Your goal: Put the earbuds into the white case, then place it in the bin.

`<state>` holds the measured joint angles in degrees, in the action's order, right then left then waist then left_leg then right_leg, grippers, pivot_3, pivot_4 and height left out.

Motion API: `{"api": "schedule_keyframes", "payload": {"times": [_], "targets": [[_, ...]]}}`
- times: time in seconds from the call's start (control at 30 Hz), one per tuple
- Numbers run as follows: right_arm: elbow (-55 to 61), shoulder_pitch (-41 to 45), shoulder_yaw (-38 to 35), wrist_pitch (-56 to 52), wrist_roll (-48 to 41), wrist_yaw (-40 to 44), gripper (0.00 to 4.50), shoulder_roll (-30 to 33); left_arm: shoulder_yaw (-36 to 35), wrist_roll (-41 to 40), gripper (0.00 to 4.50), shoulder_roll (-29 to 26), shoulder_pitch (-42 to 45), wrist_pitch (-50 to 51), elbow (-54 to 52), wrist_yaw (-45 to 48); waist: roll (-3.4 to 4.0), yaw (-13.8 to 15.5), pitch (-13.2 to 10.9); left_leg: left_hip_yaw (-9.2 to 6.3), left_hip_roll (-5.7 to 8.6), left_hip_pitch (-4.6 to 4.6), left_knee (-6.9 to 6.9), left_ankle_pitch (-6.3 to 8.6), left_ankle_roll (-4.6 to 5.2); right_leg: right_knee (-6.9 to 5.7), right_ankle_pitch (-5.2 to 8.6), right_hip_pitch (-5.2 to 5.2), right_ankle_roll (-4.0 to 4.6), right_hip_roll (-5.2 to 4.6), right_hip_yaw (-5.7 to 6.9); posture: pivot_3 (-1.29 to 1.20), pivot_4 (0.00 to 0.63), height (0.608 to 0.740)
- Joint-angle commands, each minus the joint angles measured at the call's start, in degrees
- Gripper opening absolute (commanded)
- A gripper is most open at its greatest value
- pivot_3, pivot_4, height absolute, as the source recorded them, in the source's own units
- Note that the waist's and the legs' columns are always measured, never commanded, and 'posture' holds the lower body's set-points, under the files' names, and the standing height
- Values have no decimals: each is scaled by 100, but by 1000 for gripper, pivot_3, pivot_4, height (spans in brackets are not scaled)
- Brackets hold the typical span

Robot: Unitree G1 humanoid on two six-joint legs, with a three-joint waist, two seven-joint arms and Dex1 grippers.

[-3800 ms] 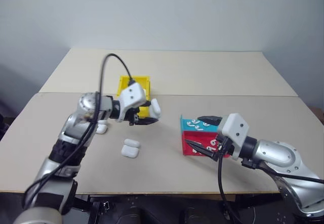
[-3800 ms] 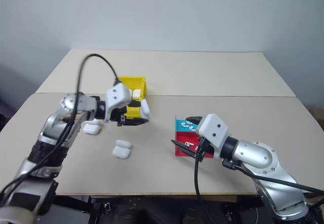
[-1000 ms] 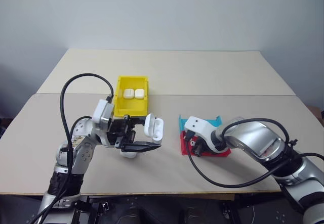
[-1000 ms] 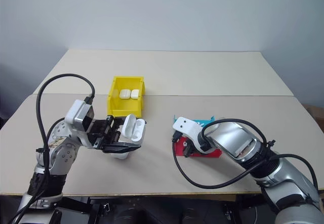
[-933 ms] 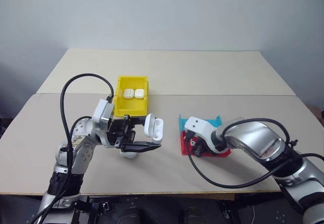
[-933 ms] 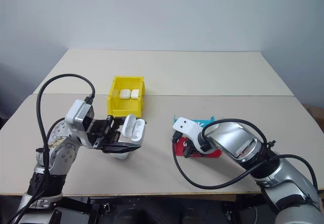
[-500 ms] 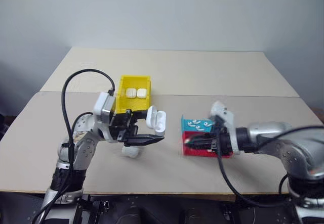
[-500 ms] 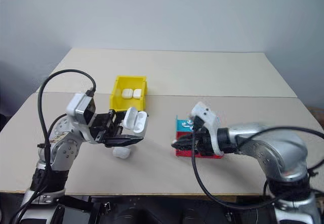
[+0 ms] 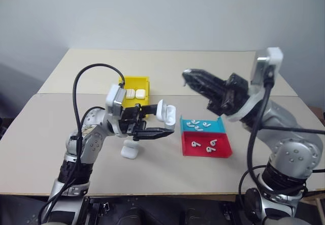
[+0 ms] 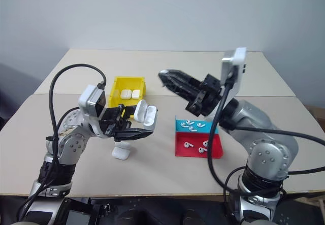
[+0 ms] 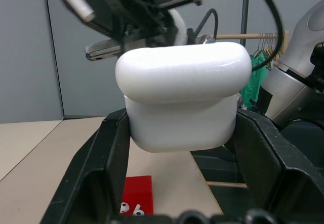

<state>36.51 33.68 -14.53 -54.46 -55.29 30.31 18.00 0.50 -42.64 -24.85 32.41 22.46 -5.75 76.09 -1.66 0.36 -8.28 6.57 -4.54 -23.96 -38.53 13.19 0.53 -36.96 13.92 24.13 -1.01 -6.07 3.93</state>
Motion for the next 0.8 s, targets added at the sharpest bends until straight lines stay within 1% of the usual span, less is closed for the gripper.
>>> {"api": "schedule_keyframes", "payload": {"times": [0.03,0.2,0.37,0.6,0.8], "targets": [[234,-198,231,513,200,83,618,164,-56,-5,2769,-3,200,-71,-33,5,0,4,0,-1,0,0,-1,0,0,0,0,-1,0,0,1,0,150,740],[281,-452,492,896,429,168,618,434,-83,-12,2769,-37,199,-99,-30,43,0,5,0,0,0,0,-1,0,0,1,0,1,0,0,0,0,150,740],[236,-537,710,1144,592,199,618,574,-70,3,2769,-20,204,-122,-26,44,0,-3,0,0,0,1,-1,0,0,0,0,0,0,0,0,0,150,740],[200,-441,737,1313,505,51,618,507,-20,55,2769,-29,146,-123,-41,52,0,4,0,0,0,1,-1,0,0,2,0,0,0,0,0,0,150,740],[269,-520,843,1325,369,90,618,527,-5,97,2769,-18,181,-115,24,61,0,5,0,0,0,1,-1,0,1,2,0,0,0,0,0,0,150,740]]}}
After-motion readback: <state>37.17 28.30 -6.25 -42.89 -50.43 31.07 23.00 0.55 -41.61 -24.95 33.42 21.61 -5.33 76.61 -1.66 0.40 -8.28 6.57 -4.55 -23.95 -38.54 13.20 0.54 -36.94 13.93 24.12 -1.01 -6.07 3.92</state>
